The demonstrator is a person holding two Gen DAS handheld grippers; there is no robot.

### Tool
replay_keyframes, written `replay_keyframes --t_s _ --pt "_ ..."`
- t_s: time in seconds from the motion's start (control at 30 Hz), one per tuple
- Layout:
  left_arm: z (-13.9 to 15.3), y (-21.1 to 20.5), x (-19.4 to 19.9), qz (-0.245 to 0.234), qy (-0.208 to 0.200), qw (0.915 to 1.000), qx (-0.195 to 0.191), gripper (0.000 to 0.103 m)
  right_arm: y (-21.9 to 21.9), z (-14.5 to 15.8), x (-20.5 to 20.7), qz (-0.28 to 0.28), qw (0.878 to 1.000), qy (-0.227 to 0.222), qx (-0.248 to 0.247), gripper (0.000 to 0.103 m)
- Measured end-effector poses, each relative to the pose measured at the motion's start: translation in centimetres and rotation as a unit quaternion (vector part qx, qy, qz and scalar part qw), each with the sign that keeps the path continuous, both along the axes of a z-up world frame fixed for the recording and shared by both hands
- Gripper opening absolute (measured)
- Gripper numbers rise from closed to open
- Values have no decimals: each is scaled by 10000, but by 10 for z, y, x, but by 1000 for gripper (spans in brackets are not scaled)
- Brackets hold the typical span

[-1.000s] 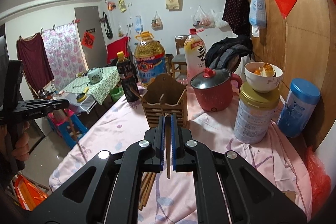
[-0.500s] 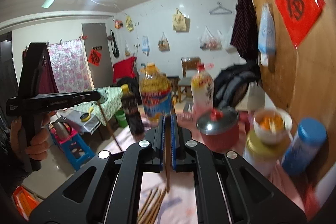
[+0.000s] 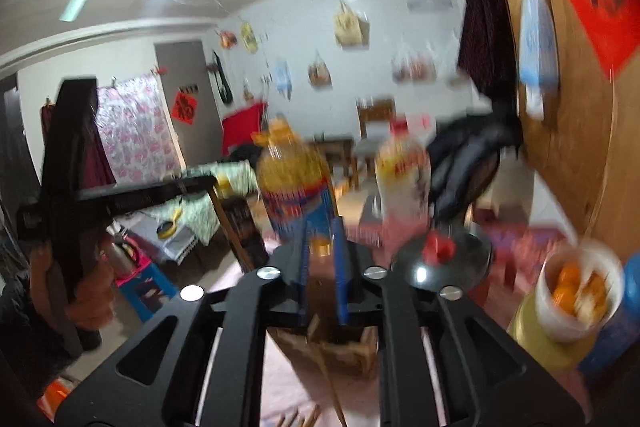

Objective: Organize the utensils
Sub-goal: 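Lower the left tool's chopstick into the holder while the right tool inserts its chopstick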

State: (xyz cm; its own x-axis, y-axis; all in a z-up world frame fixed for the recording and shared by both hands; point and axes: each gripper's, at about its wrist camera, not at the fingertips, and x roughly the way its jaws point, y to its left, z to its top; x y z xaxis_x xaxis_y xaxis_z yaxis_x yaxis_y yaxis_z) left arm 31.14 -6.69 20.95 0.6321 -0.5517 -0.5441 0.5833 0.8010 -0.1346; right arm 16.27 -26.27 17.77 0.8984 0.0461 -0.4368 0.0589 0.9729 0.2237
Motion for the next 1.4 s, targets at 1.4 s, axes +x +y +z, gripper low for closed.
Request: replay_keyframes --t_s 1.4 --pt "-77 3 49 155 699 9973 181 6 82 -162 46 1673 9647 1908 -709 1"
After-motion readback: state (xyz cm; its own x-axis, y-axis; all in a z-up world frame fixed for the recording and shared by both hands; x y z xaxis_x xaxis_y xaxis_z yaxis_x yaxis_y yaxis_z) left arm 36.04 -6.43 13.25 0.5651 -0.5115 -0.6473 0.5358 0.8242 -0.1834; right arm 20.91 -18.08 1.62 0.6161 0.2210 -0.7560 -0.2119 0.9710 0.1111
